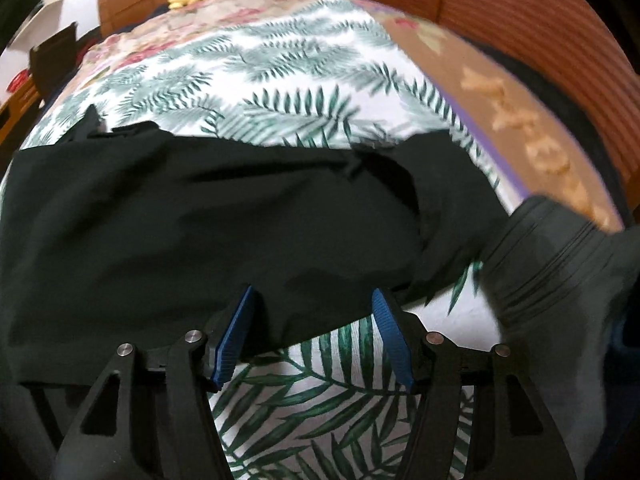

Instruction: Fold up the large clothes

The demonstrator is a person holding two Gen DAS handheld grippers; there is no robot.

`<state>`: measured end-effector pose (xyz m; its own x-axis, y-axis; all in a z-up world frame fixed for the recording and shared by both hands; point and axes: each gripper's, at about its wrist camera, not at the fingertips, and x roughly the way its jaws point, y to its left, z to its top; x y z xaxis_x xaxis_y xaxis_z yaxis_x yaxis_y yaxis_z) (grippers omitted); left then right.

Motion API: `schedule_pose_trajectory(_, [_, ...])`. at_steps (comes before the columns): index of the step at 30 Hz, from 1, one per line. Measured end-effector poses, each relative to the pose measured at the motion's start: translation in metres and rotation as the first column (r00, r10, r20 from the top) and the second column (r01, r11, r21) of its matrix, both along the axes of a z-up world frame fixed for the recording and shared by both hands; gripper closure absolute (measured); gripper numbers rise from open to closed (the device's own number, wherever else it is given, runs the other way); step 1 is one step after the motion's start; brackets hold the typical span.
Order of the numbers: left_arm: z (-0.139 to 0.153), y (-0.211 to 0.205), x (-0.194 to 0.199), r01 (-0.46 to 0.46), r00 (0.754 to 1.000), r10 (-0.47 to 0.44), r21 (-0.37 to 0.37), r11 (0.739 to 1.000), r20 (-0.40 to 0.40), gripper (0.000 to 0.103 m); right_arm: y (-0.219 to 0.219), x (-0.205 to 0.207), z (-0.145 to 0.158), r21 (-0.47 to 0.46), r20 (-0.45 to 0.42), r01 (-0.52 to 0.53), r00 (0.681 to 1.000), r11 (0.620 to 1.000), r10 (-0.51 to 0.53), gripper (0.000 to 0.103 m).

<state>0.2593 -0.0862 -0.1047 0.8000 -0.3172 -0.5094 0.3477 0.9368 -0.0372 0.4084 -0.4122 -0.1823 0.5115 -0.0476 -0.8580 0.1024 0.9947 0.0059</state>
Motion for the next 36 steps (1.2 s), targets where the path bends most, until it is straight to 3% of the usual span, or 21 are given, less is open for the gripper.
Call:
schedule_pose_trajectory(3, [0.000, 0.000, 0.000, 0.000, 1.000, 0.000, 0.000, 1.000, -0.001, 0.063, -0.005, 0.000, -0.006, 0.070, -0.001, 0.020, 1.000, 0.997, -0.020, 0.029])
schedule_pose_trajectory(5, [-0.001, 0.000, -0.001, 0.000, 1.000, 0.000, 0.001, 1.000, -0.002, 0.063, -0.001, 0.002, -0.008, 0.058, -0.003, 0.018, 1.000, 0.998, -0.018, 0.027])
schedule_pose_trajectory(8, [-0.002, 0.000, -0.001, 0.000, 1.000, 0.000, 0.001, 1.000, -0.004, 0.063, 0.006, 0.003, -0.010, 0.009, -0.010, 0.002, 1.000, 1.000, -0.002, 0.027])
schedule_pose_trajectory(13, [-0.004, -0.001, 0.001, -0.001, 1.000, 0.001, 0.006, 1.000, -0.006, 0.063, 0.016, 0.004, -0.016, -0.060, -0.004, -0.043, 0.999, 0.997, 0.043, 0.035])
schedule_pose_trajectory(17, [-0.003, -0.001, 0.002, -0.002, 1.000, 0.002, 0.006, 1.000, -0.005, 0.063, 0.027, 0.001, -0.017, -0.077, -0.001, -0.086, 0.996, 0.993, 0.086, 0.061])
schedule_pose_trajectory(20, [-0.002, 0.000, 0.001, -0.002, 1.000, 0.002, 0.009, 1.000, -0.001, 0.063, 0.036, 0.000, -0.014, -0.096, -0.011, -0.133, 0.991, 0.986, 0.133, 0.091])
schedule_pose_trajectory(23, [-0.001, -0.001, 0.001, 0.000, 1.000, 0.000, 0.019, 1.000, 0.006, 0.063, 0.050, -0.007, -0.009, -0.130, 0.001, -0.165, 0.986, 0.978, 0.166, 0.099])
schedule_pose_trajectory(29, [0.003, -0.001, -0.005, -0.006, 1.000, 0.005, 0.033, 0.999, 0.017, 0.063, 0.078, -0.033, 0.036, -0.159, 0.130, -0.208, 0.965, 0.965, 0.229, 0.100])
schedule_pose_trajectory(36, [0.014, 0.014, -0.017, -0.033, 0.998, 0.032, 0.020, 0.999, 0.050, 0.063, 0.136, -0.086, 0.112, -0.203, 0.301, -0.306, 0.884, 0.930, 0.357, 0.100])
